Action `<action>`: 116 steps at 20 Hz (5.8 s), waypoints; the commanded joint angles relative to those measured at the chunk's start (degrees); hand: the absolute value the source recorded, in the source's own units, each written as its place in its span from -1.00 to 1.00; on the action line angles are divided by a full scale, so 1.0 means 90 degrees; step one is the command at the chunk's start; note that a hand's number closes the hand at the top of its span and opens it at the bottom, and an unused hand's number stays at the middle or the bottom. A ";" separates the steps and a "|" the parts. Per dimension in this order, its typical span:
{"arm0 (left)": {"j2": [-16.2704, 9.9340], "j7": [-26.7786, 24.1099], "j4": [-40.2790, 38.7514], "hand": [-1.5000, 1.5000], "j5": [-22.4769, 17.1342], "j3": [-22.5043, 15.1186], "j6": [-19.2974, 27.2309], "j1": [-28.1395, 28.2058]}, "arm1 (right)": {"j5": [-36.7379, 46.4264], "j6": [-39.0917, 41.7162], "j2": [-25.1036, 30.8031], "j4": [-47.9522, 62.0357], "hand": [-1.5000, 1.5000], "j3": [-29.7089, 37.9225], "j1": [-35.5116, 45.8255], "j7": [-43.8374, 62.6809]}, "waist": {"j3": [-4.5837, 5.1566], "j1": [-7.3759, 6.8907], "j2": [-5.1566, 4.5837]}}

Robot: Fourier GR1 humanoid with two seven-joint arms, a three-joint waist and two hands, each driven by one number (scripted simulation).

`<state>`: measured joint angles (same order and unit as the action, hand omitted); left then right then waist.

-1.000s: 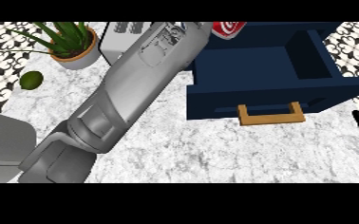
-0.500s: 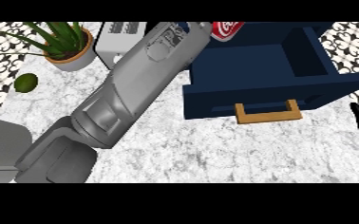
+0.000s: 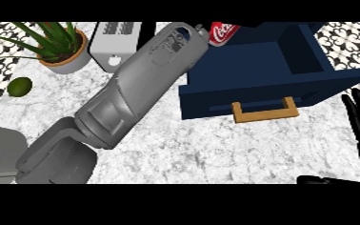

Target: Pick up the can, place it into the drawer and close the drawer

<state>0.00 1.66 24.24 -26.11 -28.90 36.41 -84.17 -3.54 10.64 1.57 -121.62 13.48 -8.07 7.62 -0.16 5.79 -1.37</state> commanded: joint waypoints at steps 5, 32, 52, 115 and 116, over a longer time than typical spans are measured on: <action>0.0000 -0.0163 -0.0226 1.00 -0.0116 -0.0574 0.0246 -0.0126 | -0.0082 -0.0010 0.0146 -0.0046 -1.00 -0.0013 0.0323 0.0298 | -0.0001 0.0091 -0.0017; 0.0000 -0.1020 -0.0160 -1.00 -0.1267 -0.0692 0.0993 0.0612 | 0.1508 0.0189 0.0722 -0.0934 -1.00 -0.0335 0.0009 -0.0563 | 0.0013 0.0079 -0.0013; 0.0000 -0.0766 0.0050 -1.00 -0.1512 -0.0615 0.1313 -0.0001 | 0.6286 -0.1104 0.1339 0.1338 -1.00 -0.2078 0.1089 -0.1227 | 0.0012 -0.0594 0.0107; -0.3501 0.1286 0.6061 -1.00 -0.0093 -0.0563 0.0787 0.4128 | 0.7893 -0.5684 0.1116 1.1932 -1.00 0.0301 0.8355 -0.1854 | 0.0002 -0.1263 -0.0053; -0.3765 0.1421 0.6079 -1.00 -0.0244 -0.0415 0.0546 0.4118 | 0.7513 -0.6022 0.1045 1.1774 -1.00 0.0604 0.8001 -0.2251 | -0.0009 -0.1244 -0.0054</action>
<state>-31.67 14.50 78.37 -27.63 -34.25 43.34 -48.33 69.40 -41.50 12.78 -14.15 14.71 62.07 -8.79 -0.07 -4.41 -1.57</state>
